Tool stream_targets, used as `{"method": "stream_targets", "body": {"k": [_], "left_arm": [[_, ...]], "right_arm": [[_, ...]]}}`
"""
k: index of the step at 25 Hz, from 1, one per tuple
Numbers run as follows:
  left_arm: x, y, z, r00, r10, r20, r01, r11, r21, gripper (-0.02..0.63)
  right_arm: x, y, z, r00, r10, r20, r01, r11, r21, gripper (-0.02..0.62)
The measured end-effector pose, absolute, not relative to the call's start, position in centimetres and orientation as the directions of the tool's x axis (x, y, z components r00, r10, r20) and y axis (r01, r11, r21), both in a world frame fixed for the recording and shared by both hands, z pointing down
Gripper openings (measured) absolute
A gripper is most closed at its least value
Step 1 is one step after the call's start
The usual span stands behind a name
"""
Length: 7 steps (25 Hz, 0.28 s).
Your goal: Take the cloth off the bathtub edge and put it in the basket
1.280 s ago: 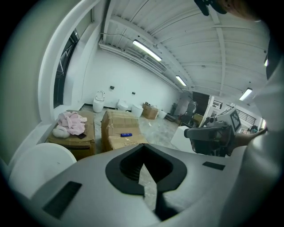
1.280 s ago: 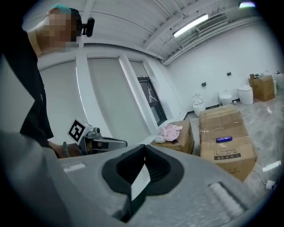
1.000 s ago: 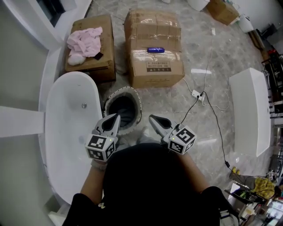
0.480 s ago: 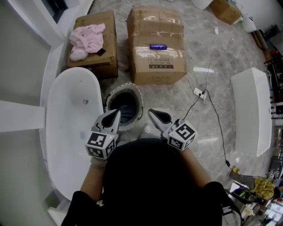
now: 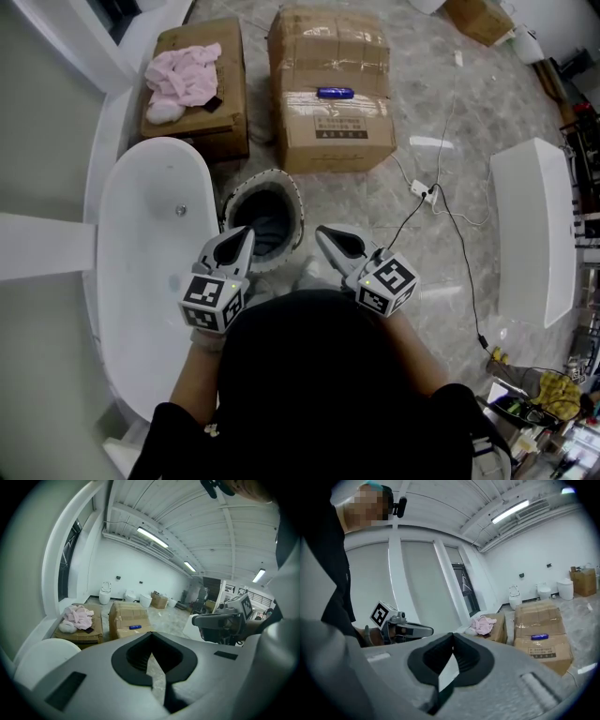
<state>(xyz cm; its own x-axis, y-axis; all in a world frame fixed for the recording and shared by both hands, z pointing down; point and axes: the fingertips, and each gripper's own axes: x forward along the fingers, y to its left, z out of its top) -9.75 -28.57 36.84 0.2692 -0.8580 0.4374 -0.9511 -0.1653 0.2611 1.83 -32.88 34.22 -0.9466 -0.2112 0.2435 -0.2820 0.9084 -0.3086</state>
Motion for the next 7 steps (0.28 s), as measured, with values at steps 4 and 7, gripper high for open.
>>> {"method": "stream_targets", "body": {"k": [4, 7], "left_arm": [[-10.14, -28.6, 36.97, 0.266, -0.859, 0.439, -0.953, -0.164, 0.256, 0.014], [-10.41, -28.46, 37.26, 0.268, -0.856, 0.441, -0.952, -0.165, 0.258, 0.015]], "right_arm": [[1.6, -32.88, 34.19, -0.945, -0.218, 0.245, -0.289, 0.906, -0.308, -0.003], [1.31, -32.87, 34.04, -0.944, -0.228, 0.238, -0.297, 0.901, -0.315, -0.003]]}}
